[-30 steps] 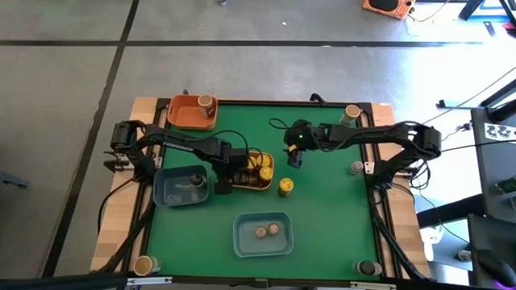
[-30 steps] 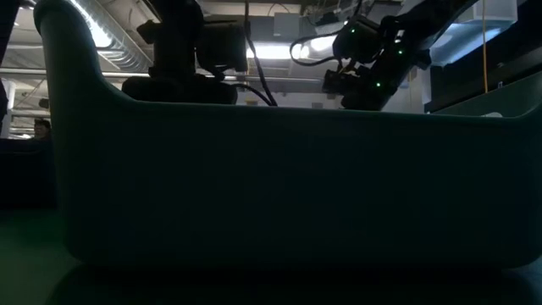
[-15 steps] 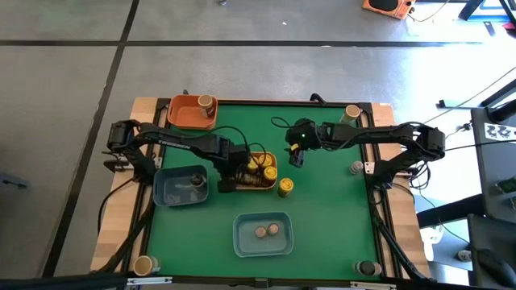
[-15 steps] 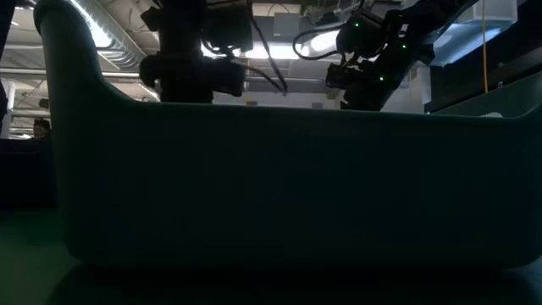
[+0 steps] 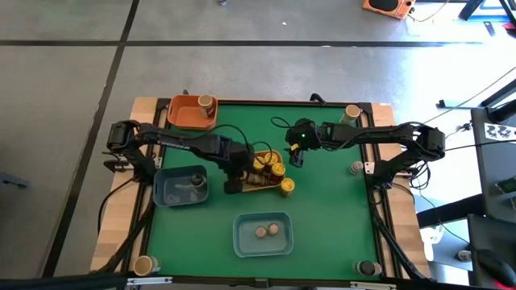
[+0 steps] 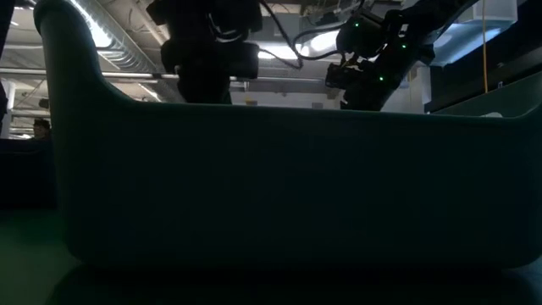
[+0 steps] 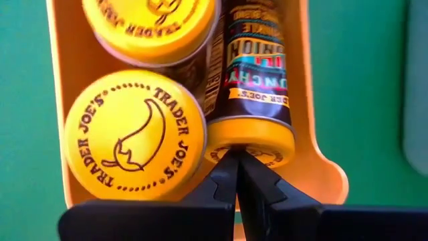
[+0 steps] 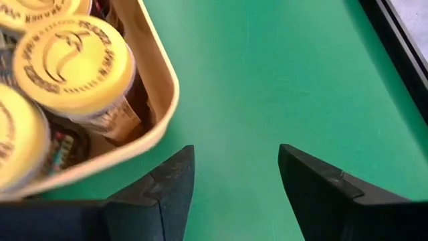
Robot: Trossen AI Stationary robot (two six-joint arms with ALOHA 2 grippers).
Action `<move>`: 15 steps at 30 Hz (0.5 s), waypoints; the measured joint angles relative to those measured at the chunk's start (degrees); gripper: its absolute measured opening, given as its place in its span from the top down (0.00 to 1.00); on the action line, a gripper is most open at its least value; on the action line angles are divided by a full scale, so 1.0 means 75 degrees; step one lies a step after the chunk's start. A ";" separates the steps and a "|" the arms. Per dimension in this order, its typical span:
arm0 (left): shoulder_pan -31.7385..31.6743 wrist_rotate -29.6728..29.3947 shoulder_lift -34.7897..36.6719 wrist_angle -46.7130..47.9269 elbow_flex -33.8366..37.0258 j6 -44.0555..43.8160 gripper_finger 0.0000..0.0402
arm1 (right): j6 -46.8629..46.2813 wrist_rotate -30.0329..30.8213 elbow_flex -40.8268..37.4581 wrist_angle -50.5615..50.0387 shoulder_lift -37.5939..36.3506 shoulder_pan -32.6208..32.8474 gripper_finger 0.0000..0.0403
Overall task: Sort spices by type
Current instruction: Adjust the yellow seasoning bottle into the yellow bin
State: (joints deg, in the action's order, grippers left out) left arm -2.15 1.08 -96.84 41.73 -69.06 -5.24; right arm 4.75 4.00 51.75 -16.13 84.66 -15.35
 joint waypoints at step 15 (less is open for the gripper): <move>0.0139 0.0005 0.0000 -0.1290 -0.0003 -0.0046 0.99 | 0.0003 -0.0085 -0.0003 0.0045 0.0004 0.0000 0.47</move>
State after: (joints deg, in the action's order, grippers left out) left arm -1.10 1.12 -96.84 32.05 -69.08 -5.58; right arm 4.78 3.36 51.72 -15.79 84.68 -15.35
